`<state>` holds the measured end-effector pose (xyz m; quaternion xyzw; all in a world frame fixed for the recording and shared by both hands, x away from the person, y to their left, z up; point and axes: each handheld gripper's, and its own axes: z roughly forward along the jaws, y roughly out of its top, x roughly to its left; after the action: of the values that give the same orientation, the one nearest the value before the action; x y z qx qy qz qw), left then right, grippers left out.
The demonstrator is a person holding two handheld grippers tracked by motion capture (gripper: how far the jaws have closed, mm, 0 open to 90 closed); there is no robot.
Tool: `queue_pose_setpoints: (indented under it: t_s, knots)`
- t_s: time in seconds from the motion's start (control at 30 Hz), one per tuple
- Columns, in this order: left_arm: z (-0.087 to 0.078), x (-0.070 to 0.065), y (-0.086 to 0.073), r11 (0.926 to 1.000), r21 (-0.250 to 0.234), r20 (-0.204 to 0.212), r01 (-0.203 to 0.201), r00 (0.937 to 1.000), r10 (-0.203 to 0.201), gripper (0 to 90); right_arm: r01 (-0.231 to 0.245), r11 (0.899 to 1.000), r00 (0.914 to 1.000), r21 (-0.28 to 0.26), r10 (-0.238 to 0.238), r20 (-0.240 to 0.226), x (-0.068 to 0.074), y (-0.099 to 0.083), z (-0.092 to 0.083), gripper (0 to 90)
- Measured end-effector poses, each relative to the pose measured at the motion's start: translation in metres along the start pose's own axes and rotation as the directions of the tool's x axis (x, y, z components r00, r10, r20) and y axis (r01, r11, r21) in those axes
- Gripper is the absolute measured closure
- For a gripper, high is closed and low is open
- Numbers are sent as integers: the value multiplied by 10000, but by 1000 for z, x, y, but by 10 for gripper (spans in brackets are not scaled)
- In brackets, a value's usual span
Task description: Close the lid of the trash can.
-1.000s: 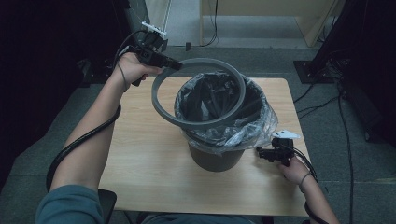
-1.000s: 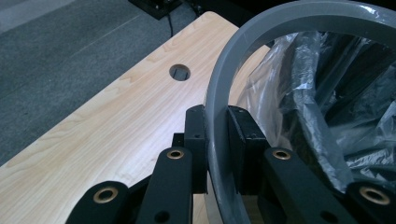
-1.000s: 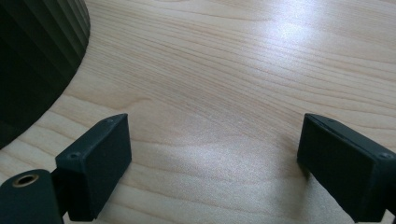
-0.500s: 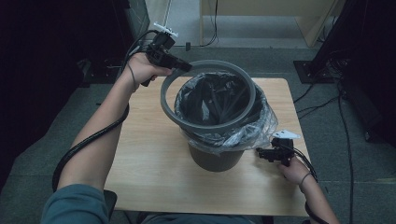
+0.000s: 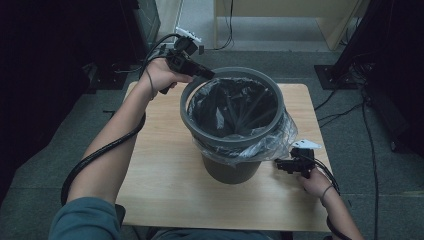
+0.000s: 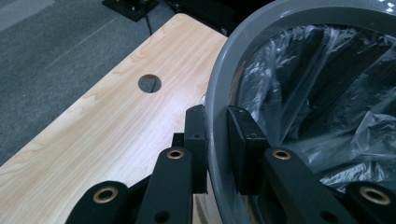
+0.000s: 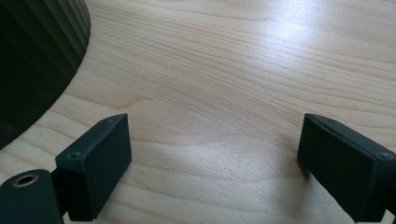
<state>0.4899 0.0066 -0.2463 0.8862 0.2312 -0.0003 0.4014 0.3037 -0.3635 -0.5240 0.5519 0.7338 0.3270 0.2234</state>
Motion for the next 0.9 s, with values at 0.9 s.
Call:
queue_pose_setpoints:
  t_s: [0.9]
  knots:
    - [13,-12,5,9993,9,289,-384,9988,383,763,0,10000,10000,-3,0,16,1,-1,-1,99]
